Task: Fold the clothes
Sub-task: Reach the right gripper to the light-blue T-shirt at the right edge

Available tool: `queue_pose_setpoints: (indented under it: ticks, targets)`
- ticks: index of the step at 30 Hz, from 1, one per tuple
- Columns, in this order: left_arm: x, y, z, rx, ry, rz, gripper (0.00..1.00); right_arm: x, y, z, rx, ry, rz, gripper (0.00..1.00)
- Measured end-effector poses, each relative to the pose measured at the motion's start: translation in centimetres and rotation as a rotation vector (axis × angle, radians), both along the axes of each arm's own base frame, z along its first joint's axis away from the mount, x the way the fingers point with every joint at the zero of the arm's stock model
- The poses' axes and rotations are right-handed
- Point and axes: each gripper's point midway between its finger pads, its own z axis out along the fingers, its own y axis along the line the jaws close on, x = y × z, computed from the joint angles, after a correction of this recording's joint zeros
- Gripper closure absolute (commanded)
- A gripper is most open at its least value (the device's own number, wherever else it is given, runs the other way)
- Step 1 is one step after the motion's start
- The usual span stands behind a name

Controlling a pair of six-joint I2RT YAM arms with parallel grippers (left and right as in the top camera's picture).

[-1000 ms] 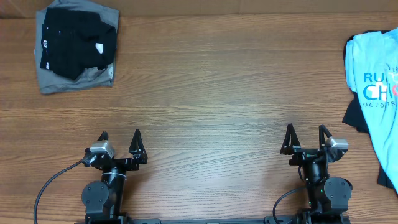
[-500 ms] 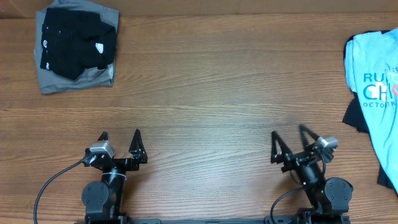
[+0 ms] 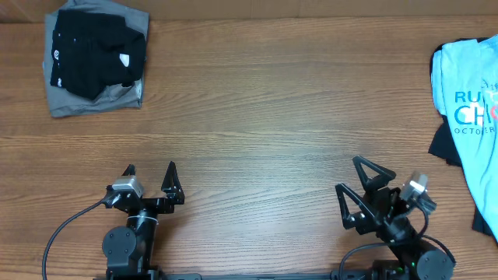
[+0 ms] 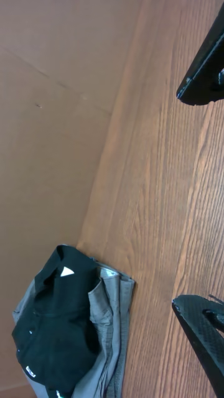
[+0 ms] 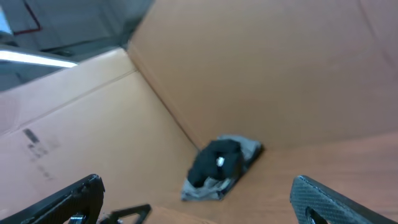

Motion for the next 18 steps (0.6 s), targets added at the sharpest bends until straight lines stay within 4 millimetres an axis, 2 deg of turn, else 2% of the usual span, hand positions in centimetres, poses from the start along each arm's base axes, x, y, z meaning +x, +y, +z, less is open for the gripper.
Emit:
queue_pose_setpoints:
  ticks: [4, 6, 9, 12, 13, 16, 18]
  targets:
    - [0.0, 0.0, 0.0, 0.0, 0.0, 0.0, 0.0, 0.0, -0.6, 2.8, -0.027, 0.026, -0.062, 0.0]
    - [0.0, 0.0, 0.0, 0.0, 0.0, 0.0, 0.0, 0.2, -1.3, 4.8, -0.058, 0.038, -0.123, 0.0]
    - [0.0, 0.0, 0.0, 0.0, 0.0, 0.0, 0.0, 1.7, -2.5, 6.4, -0.12, 0.138, -0.217, 0.0]
    - [0.0, 0.0, 0.0, 0.0, 0.0, 0.0, 0.0, 4.6, -4.2, 7.1, -0.191, 0.272, -0.325, 0.0]
    - [0.0, 0.0, 0.0, 0.0, 0.0, 0.0, 0.0, 6.4, -5.2, 7.2, -0.222, 0.327, -0.378, 0.0]
    - [0.0, 0.0, 0.0, 0.0, -0.002, 0.0, 0.0, 11.1, -7.6, 5.7, -0.315, 0.515, -0.499, 0.0]
    - [0.0, 0.0, 0.0, 0.0, -0.001, 0.0, 0.0, 15.1, -9.3, 4.9, -0.377, 0.615, -0.571, 0.0]
